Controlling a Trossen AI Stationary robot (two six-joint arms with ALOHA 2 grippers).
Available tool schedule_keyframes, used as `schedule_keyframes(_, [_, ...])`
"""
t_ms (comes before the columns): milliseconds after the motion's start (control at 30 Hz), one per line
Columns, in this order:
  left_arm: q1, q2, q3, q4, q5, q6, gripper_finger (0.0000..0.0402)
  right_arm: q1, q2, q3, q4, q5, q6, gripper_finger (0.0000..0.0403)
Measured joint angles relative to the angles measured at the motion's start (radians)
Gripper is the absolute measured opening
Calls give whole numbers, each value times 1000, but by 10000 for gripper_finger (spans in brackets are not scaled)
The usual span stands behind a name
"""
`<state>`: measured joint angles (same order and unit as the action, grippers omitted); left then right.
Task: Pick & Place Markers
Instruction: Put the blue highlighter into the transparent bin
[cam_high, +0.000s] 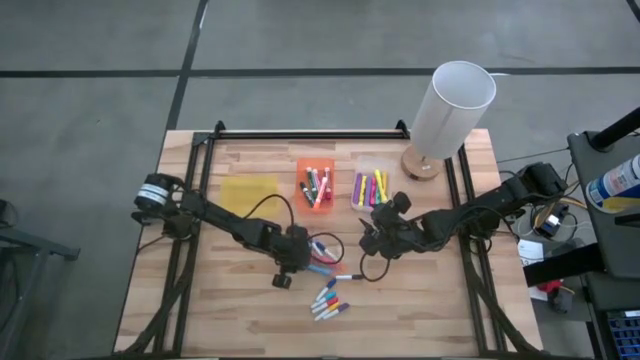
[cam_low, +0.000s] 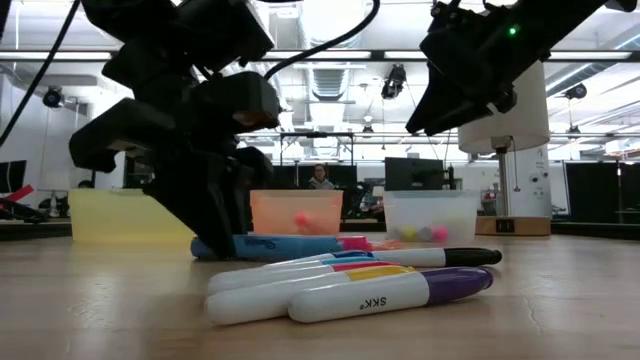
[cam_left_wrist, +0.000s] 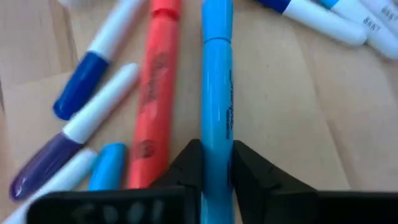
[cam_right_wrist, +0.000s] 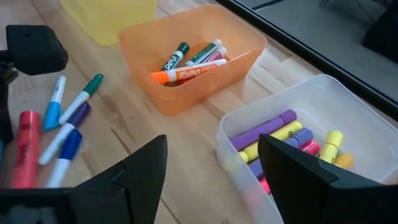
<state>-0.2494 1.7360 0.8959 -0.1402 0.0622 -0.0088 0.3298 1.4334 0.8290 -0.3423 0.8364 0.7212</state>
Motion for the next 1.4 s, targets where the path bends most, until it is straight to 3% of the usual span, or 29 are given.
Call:
schedule_keyframes(667, [-1, -133, 139, -177, -11, -56, 49, 38, 2, 0, 26, -8, -1, 247])
schedule_keyframes(1133, [-1, -170, 221, -219, -82, -44, 49, 130, 8, -1, 201, -9, -223, 247])
schedule_keyframes(1233, [0, -170, 238, -233, -96, -31, 49, 129, 8, -1, 201, -68, -206, 247])
schedule_keyframes(1400, [0, -170, 261, -239, -103, -4, 49, 132, 8, -6, 258, -211, -327, 246])
